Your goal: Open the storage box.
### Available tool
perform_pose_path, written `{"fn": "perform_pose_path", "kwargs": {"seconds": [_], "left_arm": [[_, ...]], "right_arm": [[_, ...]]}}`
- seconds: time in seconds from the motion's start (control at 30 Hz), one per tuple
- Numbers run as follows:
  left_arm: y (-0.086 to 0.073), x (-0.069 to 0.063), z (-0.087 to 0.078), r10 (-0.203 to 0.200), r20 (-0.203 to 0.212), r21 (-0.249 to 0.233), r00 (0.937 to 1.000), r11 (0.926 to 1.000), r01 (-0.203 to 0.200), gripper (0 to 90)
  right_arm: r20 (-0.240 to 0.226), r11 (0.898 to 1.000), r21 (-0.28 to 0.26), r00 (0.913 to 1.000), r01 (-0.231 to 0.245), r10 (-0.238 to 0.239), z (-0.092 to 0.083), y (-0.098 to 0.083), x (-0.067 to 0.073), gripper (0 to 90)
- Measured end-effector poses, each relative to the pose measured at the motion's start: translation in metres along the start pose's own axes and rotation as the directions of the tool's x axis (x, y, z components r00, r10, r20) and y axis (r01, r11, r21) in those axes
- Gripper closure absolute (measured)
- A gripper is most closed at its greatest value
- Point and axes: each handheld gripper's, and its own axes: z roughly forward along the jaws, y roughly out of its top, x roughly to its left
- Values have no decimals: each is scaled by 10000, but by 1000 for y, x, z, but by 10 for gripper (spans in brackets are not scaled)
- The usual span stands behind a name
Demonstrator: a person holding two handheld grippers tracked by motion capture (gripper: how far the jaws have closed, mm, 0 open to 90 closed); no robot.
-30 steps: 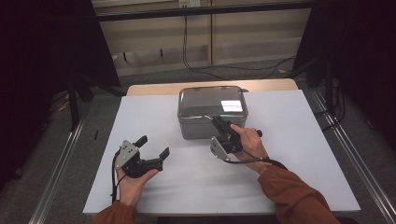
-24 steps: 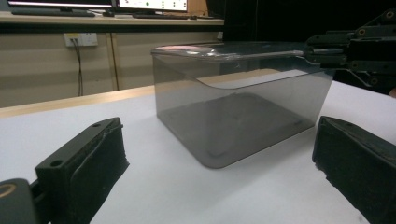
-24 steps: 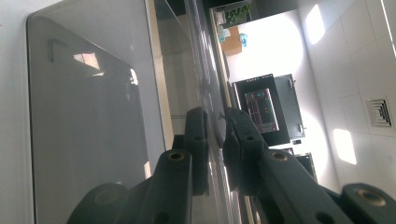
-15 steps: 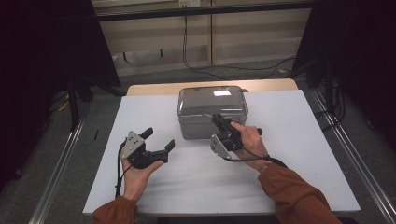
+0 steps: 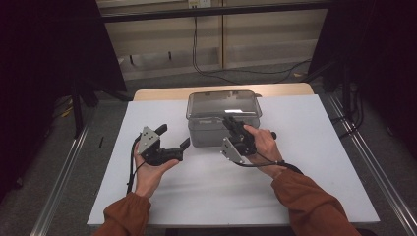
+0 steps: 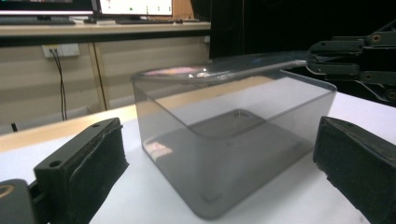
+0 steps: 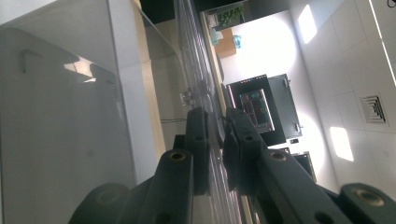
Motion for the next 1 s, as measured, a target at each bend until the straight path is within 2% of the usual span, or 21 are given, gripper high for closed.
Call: {"fn": "perform_pose_path", "kwargs": {"seconds": [0.1, 0.2, 0.4, 0.47, 0.6, 0.63, 0.77, 0.87, 0.93, 1.0], "left_arm": [[4, 2, 6, 15, -15, -82, 10000, 10000, -15, 25], [6, 6, 12, 330, -62, -45, 9994, 9994, -331, 32], [9, 13, 23, 452, -108, -300, 9989, 9985, -456, 39], [9, 15, 29, 403, -93, -273, 9991, 9988, -405, 44], [11, 17, 39, 572, -237, -309, 9981, 9978, -580, 45], [12, 17, 41, 487, -170, -314, 9987, 9983, -492, 45], [14, 17, 50, 567, -46, -280, 9984, 9980, -568, 48], [16, 18, 56, 752, 24, -369, 9972, 9965, -750, 58], [17, 18, 61, 580, 177, -442, 9982, 9974, -571, 73], [18, 19, 63, 712, 196, -410, 9973, 9967, -703, 89]], "right_arm": [[96, 9999, -29, 9999, -123, 123, 1, 1, -5, 809], [103, 9999, -3, 9998, -168, 168, 1, 1, -7, 810], [148, 9998, -44, 9997, -197, 197, 2, 1, -11, 811], [154, 9997, -13, 9996, -226, 226, 2, 1, -11, 812], [91, 9999, -5, 9999, -138, 138, 4, 2, -14, 815], [63, 10000, 12, 9999, -97, 97, 4, 3, -18, 817], [85, 9999, 13, 9999, -129, 129, 5, 3, -22, 820], [94, 10000, -6, 9999, -79, 79, 5, 3, -23, 822], [122, 10000, -21, 9999, -75, 75, 6, 3, -24, 822], [123, 9999, 1, 9998, -124, 124, 6, 3, -25, 823]]}}
